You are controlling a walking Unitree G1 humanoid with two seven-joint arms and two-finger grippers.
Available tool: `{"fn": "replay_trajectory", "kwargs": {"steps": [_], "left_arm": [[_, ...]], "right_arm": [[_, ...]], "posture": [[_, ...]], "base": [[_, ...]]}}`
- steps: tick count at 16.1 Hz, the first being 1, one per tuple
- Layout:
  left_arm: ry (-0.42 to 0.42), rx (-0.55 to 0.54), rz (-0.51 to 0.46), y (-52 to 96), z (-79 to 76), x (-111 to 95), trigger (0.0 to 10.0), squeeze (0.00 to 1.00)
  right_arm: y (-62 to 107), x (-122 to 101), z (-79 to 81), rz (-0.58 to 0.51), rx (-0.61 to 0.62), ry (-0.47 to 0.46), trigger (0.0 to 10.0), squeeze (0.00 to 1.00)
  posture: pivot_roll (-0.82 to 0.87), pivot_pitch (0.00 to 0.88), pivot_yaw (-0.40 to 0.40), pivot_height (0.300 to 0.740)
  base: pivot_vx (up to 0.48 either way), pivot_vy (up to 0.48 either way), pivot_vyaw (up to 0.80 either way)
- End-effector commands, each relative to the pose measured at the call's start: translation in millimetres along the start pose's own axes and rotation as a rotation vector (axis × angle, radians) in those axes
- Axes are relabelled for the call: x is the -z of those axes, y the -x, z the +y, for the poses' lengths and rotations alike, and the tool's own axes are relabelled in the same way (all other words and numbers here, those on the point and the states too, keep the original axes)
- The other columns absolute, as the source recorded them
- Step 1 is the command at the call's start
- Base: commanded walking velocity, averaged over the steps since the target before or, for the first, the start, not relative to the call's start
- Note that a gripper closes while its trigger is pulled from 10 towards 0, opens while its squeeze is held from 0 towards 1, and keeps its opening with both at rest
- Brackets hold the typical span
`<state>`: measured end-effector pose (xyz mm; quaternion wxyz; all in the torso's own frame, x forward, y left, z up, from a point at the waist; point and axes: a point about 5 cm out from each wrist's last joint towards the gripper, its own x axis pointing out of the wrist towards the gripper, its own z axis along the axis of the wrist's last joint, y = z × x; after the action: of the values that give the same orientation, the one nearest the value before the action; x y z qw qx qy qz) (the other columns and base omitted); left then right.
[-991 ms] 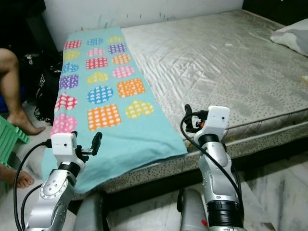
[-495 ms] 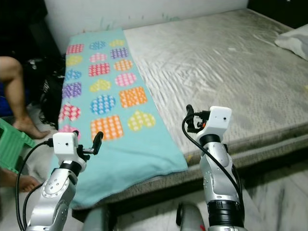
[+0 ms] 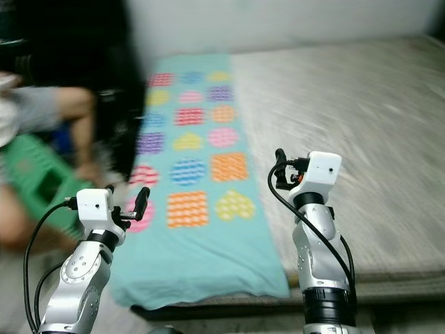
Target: Clean up the room
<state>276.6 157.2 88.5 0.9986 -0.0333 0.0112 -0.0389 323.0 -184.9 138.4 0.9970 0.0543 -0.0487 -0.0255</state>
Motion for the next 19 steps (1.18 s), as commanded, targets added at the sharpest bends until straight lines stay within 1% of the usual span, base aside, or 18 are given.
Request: {"fn": "replay_trajectory", "kwargs": {"steps": [1,3,4,6,7,8,12,19], "left_arm": [[-0.030,-0.031,0.015,1.6,7.6,3.2,10.0,0.00],[-0.049,-0.040,0.009,1.6,8.1,2.8,10.0,0.00],[-0.037,-0.043,0.009,2.1,8.8,2.9,10.0,0.00],[-0.038,-0.042,0.012,2.3,9.6,3.5,10.0,0.00],[-0.043,-0.044,0.022,2.5,9.6,4.4,10.0,0.00],[-0.043,-0.041,0.024,3.1,8.7,5.2,10.0,0.00],[-0.042,-0.029,0.031,4.8,5.2,7.6,10.0,0.00],[-0.042,-0.029,0.031,4.8,5.2,7.6,10.0,0.00]], "right_arm": [[-0.1,2.1,2.2,0.007,-0.002,-0.003,10.0,0.00],[0.9,4.6,-0.3,0.014,0.010,0.002,10.0,0.00],[2.3,7.9,-2.7,0.026,0.029,0.010,10.0,0.00],[4.3,11.9,-4.7,0.036,0.043,0.013,10.0,0.00],[6.7,15.8,-7.5,0.047,0.063,0.000,10.0,0.00],[9.2,19.0,-7.9,0.055,0.064,0.016,10.0,0.00],[14.7,29.4,-4.4,0.083,0.053,0.020,10.0,0.00],[14.7,29.4,-4.4,0.083,0.053,0.020,10.0,0.00]], "posture": [[-0.10,0.000,0.080,0.740],[-0.09,0.000,0.080,0.740],[-0.09,0.000,0.080,0.740],[-0.09,0.000,0.081,0.740],[-0.08,0.000,0.082,0.740],[-0.08,0.000,0.083,0.740],[-0.08,0.000,0.081,0.740],[-0.08,0.000,0.081,0.740]], "base": [[0.000,0.000,0.00],[0.000,0.000,0.00],[0.000,0.000,0.00],[0.000,0.000,0.00],[0.000,0.000,0.00],[0.000,0.000,0.00],[0.000,0.000,0.00],[0.000,0.000,0.00]]}}
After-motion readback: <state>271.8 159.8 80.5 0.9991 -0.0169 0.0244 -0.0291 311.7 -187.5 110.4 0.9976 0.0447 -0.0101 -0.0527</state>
